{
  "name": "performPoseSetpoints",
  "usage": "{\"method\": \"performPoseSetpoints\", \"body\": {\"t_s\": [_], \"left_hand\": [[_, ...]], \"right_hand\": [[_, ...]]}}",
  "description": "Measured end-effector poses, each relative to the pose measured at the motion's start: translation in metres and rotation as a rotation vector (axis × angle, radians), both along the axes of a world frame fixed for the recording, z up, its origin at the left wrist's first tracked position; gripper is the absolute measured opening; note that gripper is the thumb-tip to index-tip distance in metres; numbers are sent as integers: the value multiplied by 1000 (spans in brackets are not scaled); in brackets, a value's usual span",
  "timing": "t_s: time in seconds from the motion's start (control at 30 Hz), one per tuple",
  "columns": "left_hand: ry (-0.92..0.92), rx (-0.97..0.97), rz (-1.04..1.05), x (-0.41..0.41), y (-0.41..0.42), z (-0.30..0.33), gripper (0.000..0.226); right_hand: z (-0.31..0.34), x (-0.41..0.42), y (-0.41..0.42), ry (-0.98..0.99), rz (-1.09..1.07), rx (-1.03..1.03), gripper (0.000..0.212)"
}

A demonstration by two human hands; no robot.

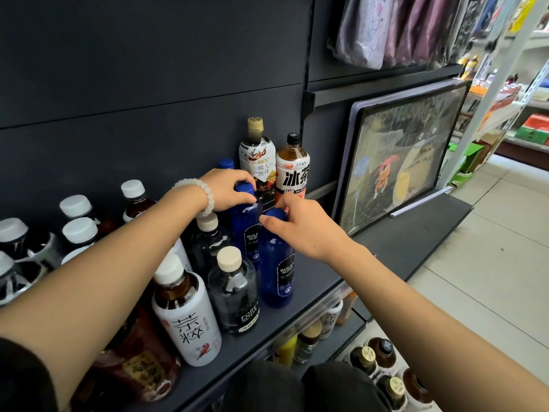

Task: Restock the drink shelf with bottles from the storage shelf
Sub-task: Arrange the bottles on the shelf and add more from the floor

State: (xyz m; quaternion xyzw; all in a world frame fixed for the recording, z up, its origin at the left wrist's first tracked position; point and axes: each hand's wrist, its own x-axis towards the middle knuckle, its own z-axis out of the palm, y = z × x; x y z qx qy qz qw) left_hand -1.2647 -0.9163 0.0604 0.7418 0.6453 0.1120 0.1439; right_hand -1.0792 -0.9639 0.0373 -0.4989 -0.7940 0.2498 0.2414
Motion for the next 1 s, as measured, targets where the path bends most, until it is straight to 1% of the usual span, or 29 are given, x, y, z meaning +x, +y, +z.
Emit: {"method": "performPoseSetpoints", "body": {"t_s": [0.17,0.33,0.43,0.5,0.6,0.7,0.93,1.0], "left_hand": [[-12,17,9,-1,-2,1,29],[148,68,54,2,-8,1,39],[249,161,77,7,-21,6,42],[329,255,77,10,-32,11,42],[422,377,68,18,-50,19,42],[477,438,64,30,-71,25,45],[484,472,6,83,-132,25,49],[478,478,-6,99,-149,19,60]], "right_hand": [[-2,1,-1,-8,-6,7,28],[0,6,0,-142,4,80,33],[2,12,-3,-227,29,105,45],[2,17,-7,-239,62,85,50],[4,28,-18,-251,63,119,49],[6,45,-33,-282,27,195,43],[2,100,-88,-428,-102,368,47],[-2,117,-105,-439,-137,406,46]]}}
